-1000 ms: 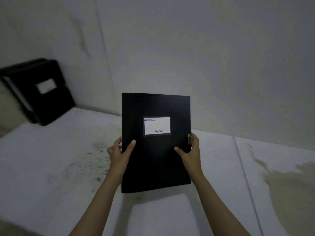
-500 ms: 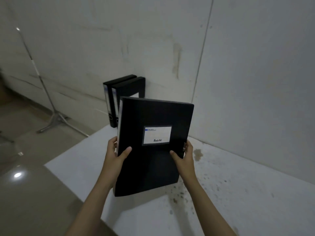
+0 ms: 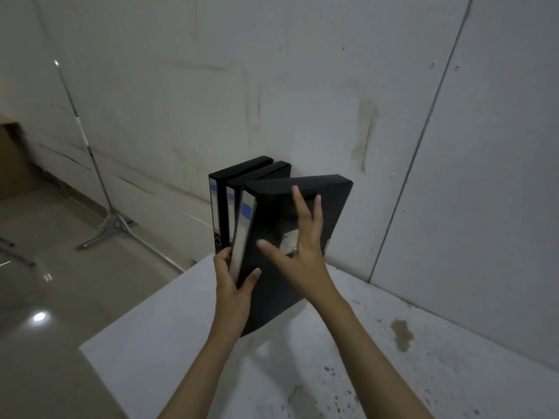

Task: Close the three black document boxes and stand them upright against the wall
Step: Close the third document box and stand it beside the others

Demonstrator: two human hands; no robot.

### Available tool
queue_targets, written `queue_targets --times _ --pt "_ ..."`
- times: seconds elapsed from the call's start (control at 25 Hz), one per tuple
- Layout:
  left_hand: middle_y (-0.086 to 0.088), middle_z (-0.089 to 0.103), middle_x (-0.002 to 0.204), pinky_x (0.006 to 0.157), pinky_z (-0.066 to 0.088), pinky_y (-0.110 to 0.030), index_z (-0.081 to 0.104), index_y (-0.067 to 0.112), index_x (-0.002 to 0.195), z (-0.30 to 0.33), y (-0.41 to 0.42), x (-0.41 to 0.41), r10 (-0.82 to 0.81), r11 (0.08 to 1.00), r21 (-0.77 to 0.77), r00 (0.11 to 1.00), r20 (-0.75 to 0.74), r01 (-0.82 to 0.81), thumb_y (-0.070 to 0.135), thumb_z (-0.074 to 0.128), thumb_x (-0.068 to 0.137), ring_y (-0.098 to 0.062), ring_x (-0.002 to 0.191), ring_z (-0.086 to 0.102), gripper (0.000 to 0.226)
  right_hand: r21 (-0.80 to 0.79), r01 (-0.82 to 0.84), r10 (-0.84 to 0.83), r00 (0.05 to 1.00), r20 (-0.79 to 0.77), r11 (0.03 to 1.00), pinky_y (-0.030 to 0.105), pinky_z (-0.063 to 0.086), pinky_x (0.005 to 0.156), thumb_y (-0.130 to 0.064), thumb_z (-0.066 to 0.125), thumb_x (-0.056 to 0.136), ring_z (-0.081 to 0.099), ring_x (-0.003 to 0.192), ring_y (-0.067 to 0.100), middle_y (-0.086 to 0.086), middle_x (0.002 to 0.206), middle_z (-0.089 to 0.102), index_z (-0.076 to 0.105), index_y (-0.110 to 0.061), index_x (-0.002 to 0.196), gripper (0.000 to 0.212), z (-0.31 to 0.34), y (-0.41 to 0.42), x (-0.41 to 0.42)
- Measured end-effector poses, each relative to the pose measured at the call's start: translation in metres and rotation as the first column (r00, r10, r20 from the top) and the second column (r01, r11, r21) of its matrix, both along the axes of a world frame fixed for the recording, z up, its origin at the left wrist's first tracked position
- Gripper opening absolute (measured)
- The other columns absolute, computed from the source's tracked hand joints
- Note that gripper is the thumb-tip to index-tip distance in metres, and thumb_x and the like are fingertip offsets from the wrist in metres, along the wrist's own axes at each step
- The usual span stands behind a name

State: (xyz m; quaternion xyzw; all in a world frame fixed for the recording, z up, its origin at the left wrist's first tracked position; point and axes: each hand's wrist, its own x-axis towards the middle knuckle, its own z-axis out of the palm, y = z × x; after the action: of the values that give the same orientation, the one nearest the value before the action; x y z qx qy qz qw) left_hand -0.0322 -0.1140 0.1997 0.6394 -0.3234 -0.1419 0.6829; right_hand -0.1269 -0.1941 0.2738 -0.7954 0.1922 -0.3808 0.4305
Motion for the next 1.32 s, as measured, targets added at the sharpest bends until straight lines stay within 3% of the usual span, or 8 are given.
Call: queue_targets --times 0.16,0.36,0.48,0.64,0.76,0.92,1.12,1.32 --pt "0.004 0.042 0.12 0.098 0.037 -0.033 0.028 0.026 0.124 -0.008 -0.031 0.018 -0.024 0.999 0.022 0.999 -0.033 0.025 0.009 0.061 0.084 -0.008 0.105 0.046 0.054 -0.011 0.003 -0.004 0.999 -0.041 1.0 0.025 0.024 0.102 -0.031 0.077 0.07 -0.012 0.121 -0.017 0.0 0.152 -0.029 0.014 -0.049 0.135 0.092 0.006 -0.02 0.038" --pt "-0.001 0.039 0.118 0.092 0.038 -0.028 0.026 0.008 0.125 -0.025 -0.064 0.055 -0.097 0.991 0.086 0.99 -0.102 0.106 -0.003 0.058 0.083 -0.012 0.108 0.043 0.054 -0.068 0.032 -0.039 0.994 -0.101 0.997 -0.015 0.011 0.084 -0.018 0.073 0.075 -0.029 0.137 0.012 -0.004 0.15 -0.015 0.024 -0.026 0.116 0.065 -0.022 -0.048 0.083" --pt "0.003 0.046 0.103 0.084 0.046 -0.023 0.029 0.013 0.115 -0.035 -0.08 0.097 -0.186 0.97 0.139 0.977 -0.106 0.199 -0.007 0.059 0.081 -0.017 0.102 0.048 0.049 -0.063 0.141 -0.146 0.986 -0.079 0.988 -0.005 0.008 0.099 -0.019 0.072 0.077 -0.028 0.139 0.021 -0.021 0.133 -0.014 0.026 -0.009 0.122 0.065 -0.041 -0.063 0.111" --pt "-0.001 0.048 0.11 0.079 0.04 -0.016 0.035 0.02 0.111 -0.045 -0.086 0.158 -0.326 0.905 0.278 0.945 -0.036 0.323 -0.003 0.053 0.084 -0.021 0.112 0.048 0.04 -0.008 0.237 -0.237 0.969 -0.071 0.972 0.032 0.018 0.117 -0.02 0.073 0.075 -0.016 0.144 0.028 0.004 0.151 -0.01 0.018 -0.031 0.122 0.073 -0.058 -0.081 0.144" --pt "-0.005 0.05 0.114 0.093 0.04 -0.029 0.044 0.023 0.108 -0.038 -0.094 0.195 -0.167 0.975 0.152 0.986 0.003 0.165 -0.002 0.049 0.087 -0.028 0.118 0.047 0.033 0.001 0.262 -0.26 0.96 -0.101 0.965 0.018 0.024 0.111 -0.024 0.076 0.071 0.01 0.142 0.037 0.026 0.149 0.004 -0.007 -0.071 0.108 0.103 -0.066 -0.09 0.167" --pt "-0.011 0.039 0.136 0.095 0.029 -0.027 0.033 0.01 0.131 0.0 -0.118 0.236 0.081 0.995 0.054 0.997 -0.006 -0.081 0.017 0.054 0.088 -0.026 0.131 0.03 0.048 -0.005 0.21 -0.208 0.969 -0.135 0.978 0.002 0.015 0.105 -0.021 0.077 0.071 -0.013 0.14 0.005 0.015 0.154 -0.021 0.018 -0.046 0.112 0.076 -0.081 -0.107 0.188" --pt "-0.003 0.021 0.154 0.113 0.024 -0.038 0.016 0.029 0.142 0.004 -0.156 0.285 -0.132 0.979 0.149 0.989 -0.074 0.141 0.043 0.058 0.083 -0.021 0.142 0.019 0.073 -0.057 0.204 -0.21 0.967 -0.144 0.977 -0.008 0.005 0.1 -0.02 0.074 0.074 -0.023 0.142 0.016 0.013 0.154 -0.019 0.025 -0.038 0.113 0.065 -0.085 -0.124 0.214" --pt "0.003 0.045 0.137 0.11 0.031 -0.034 0.036 0.025 0.13 -0.01 -0.17 0.3 -0.308 0.935 0.136 0.939 -0.152 0.329 0.046 0.045 0.09 -0.016 0.131 0.04 0.046 -0.011 0.217 -0.216 0.965 -0.15 0.976 -0.01 0.005 0.097 -0.014 0.078 0.069 -0.016 0.14 0.005 0.01 0.156 -0.014 0.008 -0.051 0.127 0.097 -0.095 -0.138 0.226"
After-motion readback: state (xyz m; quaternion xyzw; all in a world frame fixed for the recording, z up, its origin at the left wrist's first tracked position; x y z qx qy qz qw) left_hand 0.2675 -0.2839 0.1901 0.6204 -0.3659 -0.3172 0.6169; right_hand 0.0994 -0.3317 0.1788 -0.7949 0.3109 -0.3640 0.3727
